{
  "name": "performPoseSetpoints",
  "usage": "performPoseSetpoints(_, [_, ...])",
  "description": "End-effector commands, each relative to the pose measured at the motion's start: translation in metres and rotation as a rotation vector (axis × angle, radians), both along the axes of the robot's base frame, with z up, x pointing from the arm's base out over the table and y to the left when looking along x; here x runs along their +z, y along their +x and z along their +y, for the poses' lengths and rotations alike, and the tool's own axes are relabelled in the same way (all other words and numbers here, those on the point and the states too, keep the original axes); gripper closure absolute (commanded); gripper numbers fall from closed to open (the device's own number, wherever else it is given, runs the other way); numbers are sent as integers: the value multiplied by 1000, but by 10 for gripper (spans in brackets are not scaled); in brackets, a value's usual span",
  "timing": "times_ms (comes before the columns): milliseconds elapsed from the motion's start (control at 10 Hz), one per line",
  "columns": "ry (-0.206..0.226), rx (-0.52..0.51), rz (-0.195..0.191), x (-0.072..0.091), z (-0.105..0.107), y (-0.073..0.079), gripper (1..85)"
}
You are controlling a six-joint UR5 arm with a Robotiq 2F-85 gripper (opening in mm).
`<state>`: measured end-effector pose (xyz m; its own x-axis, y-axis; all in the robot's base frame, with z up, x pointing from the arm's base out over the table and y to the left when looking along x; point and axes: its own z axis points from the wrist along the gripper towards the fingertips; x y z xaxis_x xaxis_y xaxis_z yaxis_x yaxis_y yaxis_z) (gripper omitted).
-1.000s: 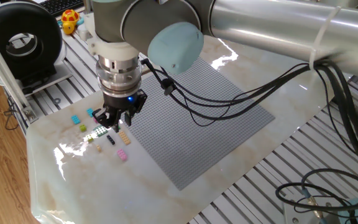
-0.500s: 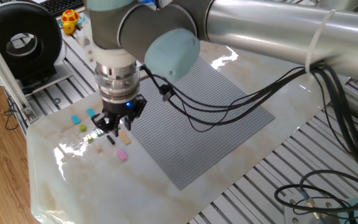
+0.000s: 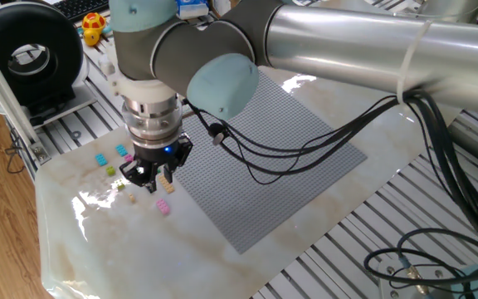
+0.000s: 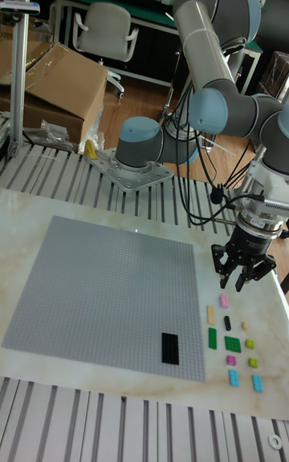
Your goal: Stack small Lego blocks randomly, one at a time
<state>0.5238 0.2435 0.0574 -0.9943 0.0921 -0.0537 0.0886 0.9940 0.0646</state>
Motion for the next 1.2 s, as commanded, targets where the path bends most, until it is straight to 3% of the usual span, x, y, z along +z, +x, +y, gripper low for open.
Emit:
performPoseSetpoints(0, [4,-27,-6,-17,7,2,510])
performPoseSetpoints(200, [13,-17,-29,-24,5,5,513])
performPoseSetpoints(300, [11,-17,-23,-24,5,4,513])
performPoseSetpoints(400, [-31,1,-1,-25,-6,-2,517])
performPoseSetpoints(500, [-17,-7,18,-25,-2,-7,533])
performPoseSetpoints(600, [1,-28,7,-32,3,-4,533])
performPoseSetpoints(700, [4,-42,3,-39,7,-3,533])
performPoseSetpoints(1100, [-8,-48,4,-42,9,-4,547])
